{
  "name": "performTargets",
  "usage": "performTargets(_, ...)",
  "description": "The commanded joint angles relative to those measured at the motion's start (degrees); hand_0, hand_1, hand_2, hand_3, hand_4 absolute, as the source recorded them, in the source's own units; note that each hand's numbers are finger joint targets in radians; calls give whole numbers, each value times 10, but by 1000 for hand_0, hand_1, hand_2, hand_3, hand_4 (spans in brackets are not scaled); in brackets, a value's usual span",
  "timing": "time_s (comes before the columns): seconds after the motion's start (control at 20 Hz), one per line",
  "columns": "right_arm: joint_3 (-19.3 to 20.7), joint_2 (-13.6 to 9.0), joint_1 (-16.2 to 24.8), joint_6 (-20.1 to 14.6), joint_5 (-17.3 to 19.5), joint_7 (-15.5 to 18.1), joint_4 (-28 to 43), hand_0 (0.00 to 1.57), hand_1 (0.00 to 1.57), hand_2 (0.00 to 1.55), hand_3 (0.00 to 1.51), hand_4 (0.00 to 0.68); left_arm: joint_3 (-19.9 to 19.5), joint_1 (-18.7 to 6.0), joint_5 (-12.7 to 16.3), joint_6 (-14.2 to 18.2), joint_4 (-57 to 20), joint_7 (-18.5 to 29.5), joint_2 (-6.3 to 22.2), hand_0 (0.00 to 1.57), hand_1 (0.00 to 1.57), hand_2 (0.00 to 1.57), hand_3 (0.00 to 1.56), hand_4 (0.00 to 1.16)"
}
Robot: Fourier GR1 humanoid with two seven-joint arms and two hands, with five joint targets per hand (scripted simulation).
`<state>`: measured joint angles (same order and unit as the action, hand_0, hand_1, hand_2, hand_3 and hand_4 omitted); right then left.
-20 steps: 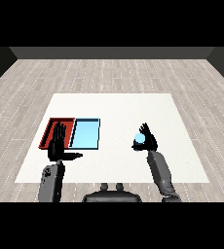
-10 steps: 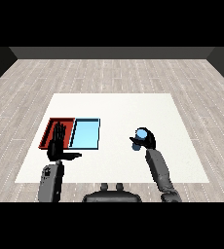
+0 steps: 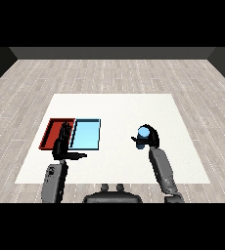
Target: Pick the blue can and put it in the blue box
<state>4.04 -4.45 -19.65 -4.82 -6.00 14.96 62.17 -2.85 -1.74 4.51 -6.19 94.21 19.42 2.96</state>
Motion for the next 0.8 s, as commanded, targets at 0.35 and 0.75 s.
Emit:
performTargets(0.35, -1, -65, -27, 23, 16, -46, 122, 1435, 1435, 1447, 1403, 617, 60, -28, -34, 0, -48, -46, -22, 0, 0, 0, 0, 0)
performTargets(0.75, -101, 31, -3, -83, 115, -114, 217, 1419, 1419, 1447, 1404, 616, 117, -46, -23, 40, -70, -52, -29, 0, 0, 0, 0, 0)
